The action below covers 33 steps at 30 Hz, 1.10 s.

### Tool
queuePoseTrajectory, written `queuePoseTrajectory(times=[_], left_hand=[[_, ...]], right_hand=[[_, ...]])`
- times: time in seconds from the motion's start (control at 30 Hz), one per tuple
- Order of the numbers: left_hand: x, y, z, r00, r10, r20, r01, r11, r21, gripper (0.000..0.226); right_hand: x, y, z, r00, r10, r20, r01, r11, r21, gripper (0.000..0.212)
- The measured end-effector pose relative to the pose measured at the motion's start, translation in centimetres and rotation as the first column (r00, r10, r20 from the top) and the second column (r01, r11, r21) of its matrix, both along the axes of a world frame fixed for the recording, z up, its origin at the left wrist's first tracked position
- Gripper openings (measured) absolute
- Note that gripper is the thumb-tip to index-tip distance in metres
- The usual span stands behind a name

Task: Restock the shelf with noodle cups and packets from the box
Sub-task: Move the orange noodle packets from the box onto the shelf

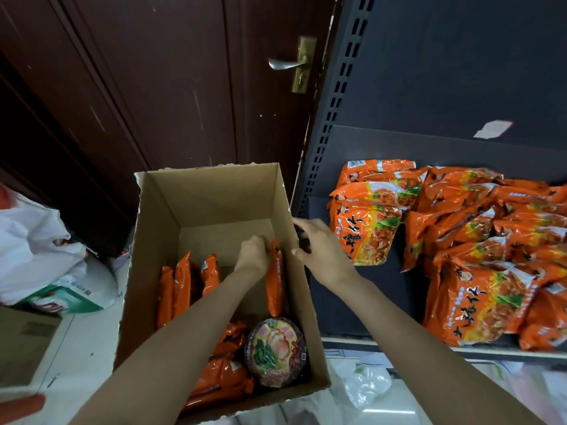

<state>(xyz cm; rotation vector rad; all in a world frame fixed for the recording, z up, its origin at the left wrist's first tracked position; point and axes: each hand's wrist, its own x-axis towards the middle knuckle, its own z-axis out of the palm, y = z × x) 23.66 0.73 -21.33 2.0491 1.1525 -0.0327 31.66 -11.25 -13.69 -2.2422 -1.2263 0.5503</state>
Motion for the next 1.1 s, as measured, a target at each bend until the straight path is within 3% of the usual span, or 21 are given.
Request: queuePoseTrajectory(times=[0.07,0.17,0.3,0.5,0.77,0.93,1.1], left_hand=[[-1.7,0.8,1.3,0.998,0.026,0.065,-0.029,0.998,0.051,0.016],[-5.1,2.4,3.7,0.973,0.088,0.212,-0.117,0.985,0.129,0.013],[-9.7,4.3,7.7,0.907,0.155,0.391,-0.243,0.952,0.188,0.006],[-14.9,6.3,9.6,0.793,0.242,0.56,-0.405,0.895,0.188,0.009],[-17.8,7.6,9.3,0.747,0.247,0.617,-0.447,0.874,0.191,0.009],[-18.6,8.2,8.7,0.74,0.286,0.609,-0.449,0.884,0.13,0.007],[-19.3,8.6,8.4,0.741,0.285,0.608,-0.446,0.885,0.13,0.006]], right_hand=[[-0.7,0.5,0.3,0.995,0.029,0.1,-0.031,0.999,0.021,0.058],[-2.2,1.9,0.7,0.991,0.058,0.117,-0.068,0.994,0.09,0.05],[-4.5,4.2,0.8,0.999,0.037,0.034,-0.04,0.993,0.113,0.046],[-7.7,6.9,-1.6,0.987,-0.004,-0.158,-0.007,0.997,-0.075,0.044],[-11.1,10.0,-6.3,0.958,-0.111,-0.266,0.018,0.943,-0.331,0.052],[-12.6,11.1,-7.8,0.939,-0.162,-0.305,0.05,0.938,-0.344,0.015],[-12.5,11.4,-8.3,0.965,-0.188,-0.184,0.103,0.913,-0.396,0.017]])
